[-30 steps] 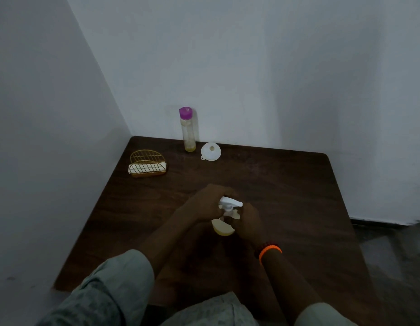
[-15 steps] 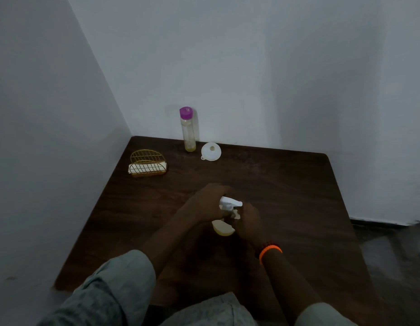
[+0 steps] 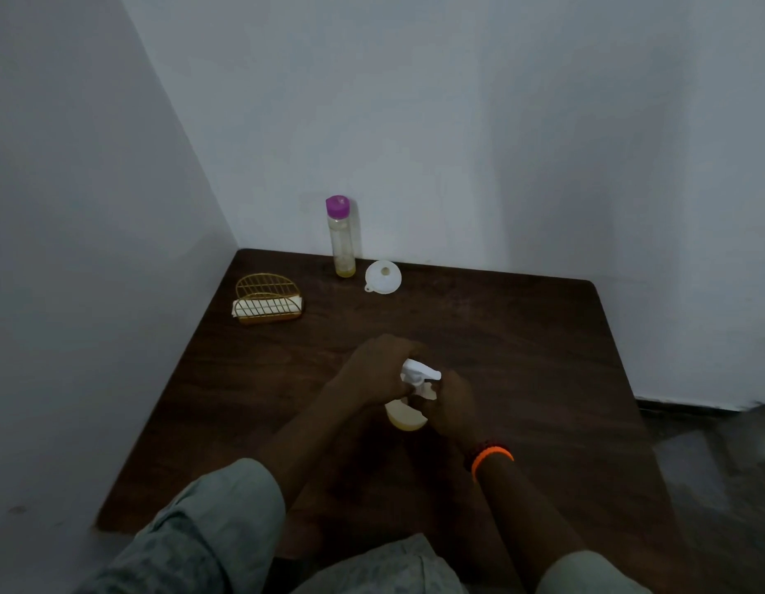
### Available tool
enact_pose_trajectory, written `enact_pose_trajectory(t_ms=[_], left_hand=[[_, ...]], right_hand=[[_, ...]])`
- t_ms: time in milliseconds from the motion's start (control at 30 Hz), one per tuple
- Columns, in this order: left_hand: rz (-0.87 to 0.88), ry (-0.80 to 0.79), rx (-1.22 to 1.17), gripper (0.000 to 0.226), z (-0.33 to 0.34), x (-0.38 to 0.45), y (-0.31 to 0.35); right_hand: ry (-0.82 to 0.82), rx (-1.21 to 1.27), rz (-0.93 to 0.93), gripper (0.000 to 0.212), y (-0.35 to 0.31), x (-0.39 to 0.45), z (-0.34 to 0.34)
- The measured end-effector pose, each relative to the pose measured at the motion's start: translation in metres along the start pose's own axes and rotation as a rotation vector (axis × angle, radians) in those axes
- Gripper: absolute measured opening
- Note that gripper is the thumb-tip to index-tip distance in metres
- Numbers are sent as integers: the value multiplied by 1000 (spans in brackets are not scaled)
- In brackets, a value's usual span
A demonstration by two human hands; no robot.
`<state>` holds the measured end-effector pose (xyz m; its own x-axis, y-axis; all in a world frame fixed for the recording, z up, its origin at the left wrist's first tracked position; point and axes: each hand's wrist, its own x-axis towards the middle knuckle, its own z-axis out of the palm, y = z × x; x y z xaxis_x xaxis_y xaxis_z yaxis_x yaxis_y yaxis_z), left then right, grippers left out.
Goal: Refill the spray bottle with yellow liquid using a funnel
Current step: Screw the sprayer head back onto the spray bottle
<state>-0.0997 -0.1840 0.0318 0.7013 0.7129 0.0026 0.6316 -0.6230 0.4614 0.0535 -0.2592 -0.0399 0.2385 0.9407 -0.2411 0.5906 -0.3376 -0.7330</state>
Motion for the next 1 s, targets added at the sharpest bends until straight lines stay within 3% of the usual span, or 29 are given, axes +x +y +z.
enact_pose_trajectory(t_ms=[300, 533, 667, 833, 1000], left_hand=[[-90, -48, 227, 44, -2, 3, 4], [9, -72, 298, 42, -12, 11, 5], [63, -124, 349, 36, -18, 17, 8], [189, -220, 376, 30, -20, 27, 6], [302, -308, 425, 29, -21, 39, 1]], right_hand=[[-15, -35, -11, 41, -7, -2, -2], [-48, 26, 36, 65, 0, 4, -2], [-83, 5, 16, 45, -1, 4, -4], [-118, 48, 10, 70, 10, 11, -1], [-110, 8, -7, 38, -4, 7, -11]])
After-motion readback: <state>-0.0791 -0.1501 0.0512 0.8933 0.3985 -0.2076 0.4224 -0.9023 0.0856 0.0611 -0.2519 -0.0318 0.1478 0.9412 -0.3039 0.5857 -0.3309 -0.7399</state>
